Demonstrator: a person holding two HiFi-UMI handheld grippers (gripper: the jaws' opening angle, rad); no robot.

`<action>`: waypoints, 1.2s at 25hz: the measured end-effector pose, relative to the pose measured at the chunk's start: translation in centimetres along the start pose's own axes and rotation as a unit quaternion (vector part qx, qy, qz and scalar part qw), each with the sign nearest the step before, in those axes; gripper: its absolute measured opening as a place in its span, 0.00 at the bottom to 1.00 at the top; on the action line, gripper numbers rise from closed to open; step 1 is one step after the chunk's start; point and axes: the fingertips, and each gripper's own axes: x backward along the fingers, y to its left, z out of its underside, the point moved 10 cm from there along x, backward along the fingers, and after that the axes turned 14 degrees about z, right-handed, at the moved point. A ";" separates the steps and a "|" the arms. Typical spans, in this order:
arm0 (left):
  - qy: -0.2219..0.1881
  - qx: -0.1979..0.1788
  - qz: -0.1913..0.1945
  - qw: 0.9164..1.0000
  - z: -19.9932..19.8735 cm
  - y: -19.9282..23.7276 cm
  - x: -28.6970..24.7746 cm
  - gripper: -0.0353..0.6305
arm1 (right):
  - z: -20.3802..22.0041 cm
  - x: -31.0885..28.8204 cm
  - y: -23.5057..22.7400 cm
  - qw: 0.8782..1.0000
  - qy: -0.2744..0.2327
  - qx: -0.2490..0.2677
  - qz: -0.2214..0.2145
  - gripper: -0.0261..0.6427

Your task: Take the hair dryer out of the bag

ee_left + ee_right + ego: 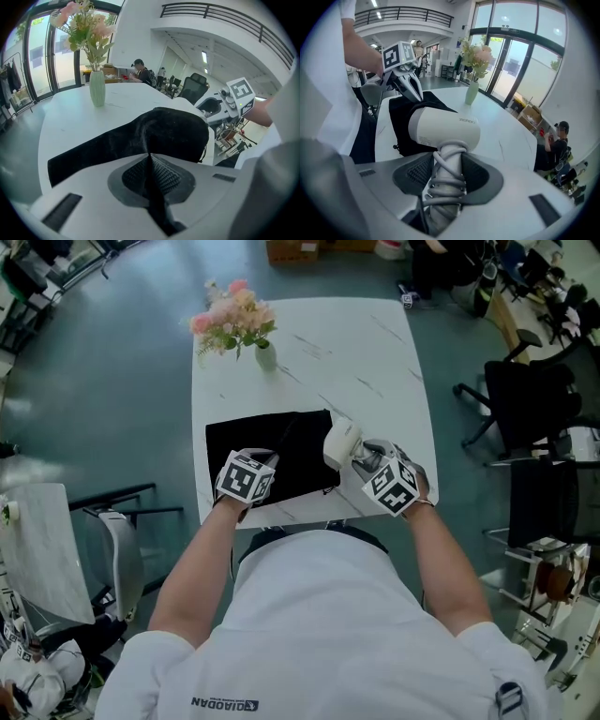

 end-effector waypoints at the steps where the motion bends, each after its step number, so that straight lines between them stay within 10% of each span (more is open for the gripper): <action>1: -0.006 -0.002 0.001 1.000 -0.3 -0.2 -0.2 0.09 | 0.5 0.3 -0.4 1.000 0.002 -0.006 0.006 0.34; 13: 0.025 -0.031 0.016 0.999 -1.8 -2.1 -2.8 0.27 | 6.1 2.7 -4.5 0.994 0.027 -0.086 0.062 0.34; 30: 0.011 0.008 -0.015 1.000 1.0 -4.4 -0.8 0.10 | 9.0 -2.0 -7.7 0.967 0.060 -0.210 0.130 0.34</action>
